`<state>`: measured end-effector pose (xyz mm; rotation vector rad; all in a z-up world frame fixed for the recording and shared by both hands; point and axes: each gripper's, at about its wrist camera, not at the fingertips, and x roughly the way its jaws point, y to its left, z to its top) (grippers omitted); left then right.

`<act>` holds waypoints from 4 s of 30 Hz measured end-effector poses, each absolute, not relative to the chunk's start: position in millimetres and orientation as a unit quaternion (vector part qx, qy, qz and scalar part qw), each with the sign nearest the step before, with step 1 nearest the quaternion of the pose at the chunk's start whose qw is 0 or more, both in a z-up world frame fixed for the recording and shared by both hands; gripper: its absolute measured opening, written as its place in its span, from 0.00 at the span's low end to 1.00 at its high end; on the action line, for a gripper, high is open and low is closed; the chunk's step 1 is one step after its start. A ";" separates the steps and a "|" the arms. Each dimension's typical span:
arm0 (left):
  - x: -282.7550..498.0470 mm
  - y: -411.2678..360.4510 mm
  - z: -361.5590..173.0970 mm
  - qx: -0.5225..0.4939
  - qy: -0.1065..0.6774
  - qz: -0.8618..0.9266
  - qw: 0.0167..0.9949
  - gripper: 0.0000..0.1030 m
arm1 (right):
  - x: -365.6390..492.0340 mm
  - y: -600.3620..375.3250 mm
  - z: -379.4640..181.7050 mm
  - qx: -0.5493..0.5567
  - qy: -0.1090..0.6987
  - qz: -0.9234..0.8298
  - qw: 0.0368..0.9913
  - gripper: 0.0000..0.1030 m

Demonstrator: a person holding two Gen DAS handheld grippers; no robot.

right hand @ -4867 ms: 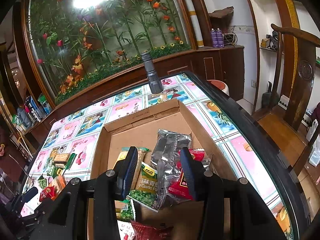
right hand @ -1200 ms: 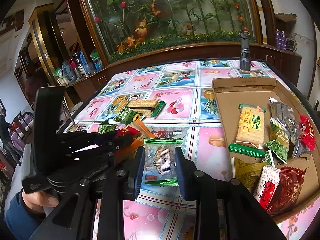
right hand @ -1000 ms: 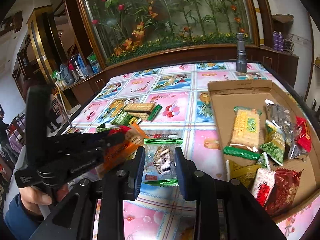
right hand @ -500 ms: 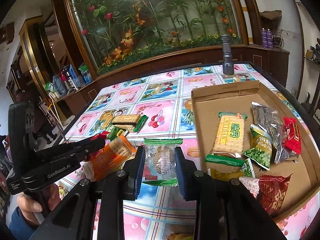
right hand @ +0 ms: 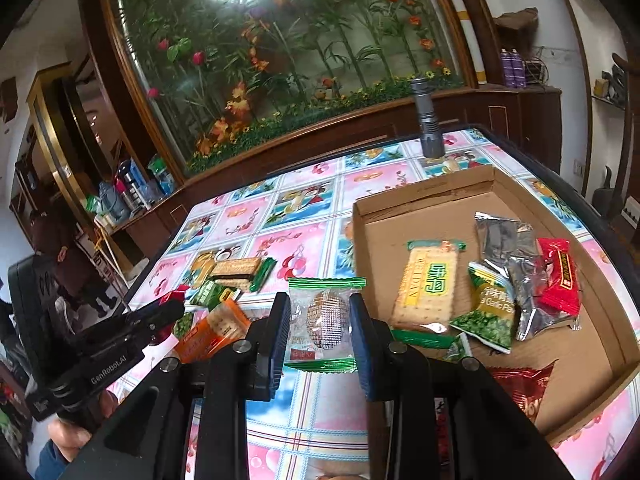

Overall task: Organize snacks
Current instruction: 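Carry the red cartoon-face packet and clear packet over the cardboard box, then lower both packets into the box and open both tools, then withdraw both open tools from the box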

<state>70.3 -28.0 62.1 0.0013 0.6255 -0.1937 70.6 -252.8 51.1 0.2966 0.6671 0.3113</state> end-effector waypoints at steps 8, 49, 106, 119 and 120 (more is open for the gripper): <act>66.0 -37.6 60.6 0.050 0.286 -0.056 0.955 0.18 | 77.8 -276.7 51.1 0.160 0.320 0.114 0.927 0.31; 40.9 -240.9 52.0 0.155 0.287 -0.174 0.929 0.19 | 88.1 -382.2 38.7 0.255 0.344 0.038 0.903 0.31; -28.4 -148.8 50.5 0.152 0.358 -0.083 0.918 1.00 | -9.7 -337.1 76.9 0.156 0.232 -0.040 0.959 0.89; -36.4 -99.7 41.8 0.075 0.365 -0.075 0.925 1.00 | -73.7 -303.1 69.4 0.115 0.219 -0.058 0.967 0.99; -36.9 -98.3 42.1 0.073 0.364 -0.072 0.926 1.00 | -73.8 -298.7 69.1 0.110 0.220 -0.056 0.968 0.99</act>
